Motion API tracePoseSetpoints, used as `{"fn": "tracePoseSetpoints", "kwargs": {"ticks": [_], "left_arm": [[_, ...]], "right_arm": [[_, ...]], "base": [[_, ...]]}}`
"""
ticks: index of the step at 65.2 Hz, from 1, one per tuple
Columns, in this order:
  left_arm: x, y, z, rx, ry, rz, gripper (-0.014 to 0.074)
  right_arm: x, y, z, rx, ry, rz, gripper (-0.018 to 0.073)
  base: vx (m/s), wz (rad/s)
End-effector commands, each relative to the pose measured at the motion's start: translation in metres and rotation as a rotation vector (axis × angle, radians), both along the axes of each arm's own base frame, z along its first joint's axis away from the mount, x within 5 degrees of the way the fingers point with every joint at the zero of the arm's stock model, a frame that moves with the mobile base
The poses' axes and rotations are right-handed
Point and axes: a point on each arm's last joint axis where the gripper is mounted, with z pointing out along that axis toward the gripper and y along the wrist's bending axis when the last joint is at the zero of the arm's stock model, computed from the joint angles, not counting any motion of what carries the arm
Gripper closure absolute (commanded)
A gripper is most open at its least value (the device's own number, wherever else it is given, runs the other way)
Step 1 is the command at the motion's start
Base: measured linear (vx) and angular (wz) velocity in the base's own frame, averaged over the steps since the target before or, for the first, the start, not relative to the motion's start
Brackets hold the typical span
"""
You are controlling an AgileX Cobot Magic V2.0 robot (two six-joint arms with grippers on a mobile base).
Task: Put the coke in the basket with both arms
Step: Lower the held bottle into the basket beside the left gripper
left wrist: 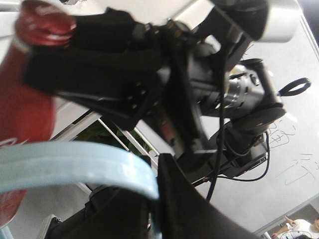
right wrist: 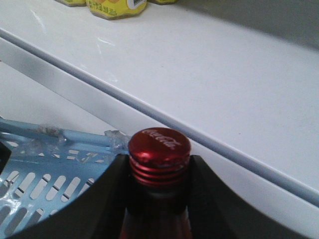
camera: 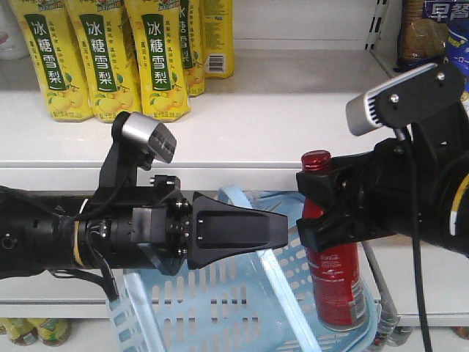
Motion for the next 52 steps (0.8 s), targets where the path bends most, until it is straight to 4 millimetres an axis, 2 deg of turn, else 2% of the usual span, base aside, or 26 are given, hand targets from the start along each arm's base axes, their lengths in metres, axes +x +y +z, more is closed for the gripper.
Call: {"fn": "tracePoseSetpoints", "kwargs": {"ticks": [1,12,30,36,43,52], "left_arm": [[-0.017,0.005,0.034,-0.212,-0.056,-0.140,0.0603],[-0.017,0.005,0.034,-0.212,-0.056,-0.140,0.0603],[-0.017,0.005,0.034,-0.212,-0.056,-0.140,0.0603],[-0.017,0.005,0.034,-0.212,-0.056,-0.140,0.0603],[-0.017,0.005,0.034,-0.212,-0.056,-0.140,0.0603],[-0.017,0.005,0.034,-0.212,-0.056,-0.140,0.0603]], "right_arm": [[0.001,0.004,0.024,0.112,-0.149,0.042,0.0525],[0.001,0.005,0.026,0.123,-0.163,0.048,0.0422],[0.002,0.005,0.026,0.117,-0.168,0.049,0.0113],[0.002,0.005,0.026,0.116,-0.168,0.049,0.0037],[0.000,0.004,0.027,0.112,-0.180,0.049,0.0008],[-0.009,-0.007,0.038,0.105,-0.238,0.046,0.0057]], "base": [[0.00,0.00],[0.00,0.00],[0.00,0.00],[0.00,0.00],[0.00,0.00],[0.00,0.00]]}}
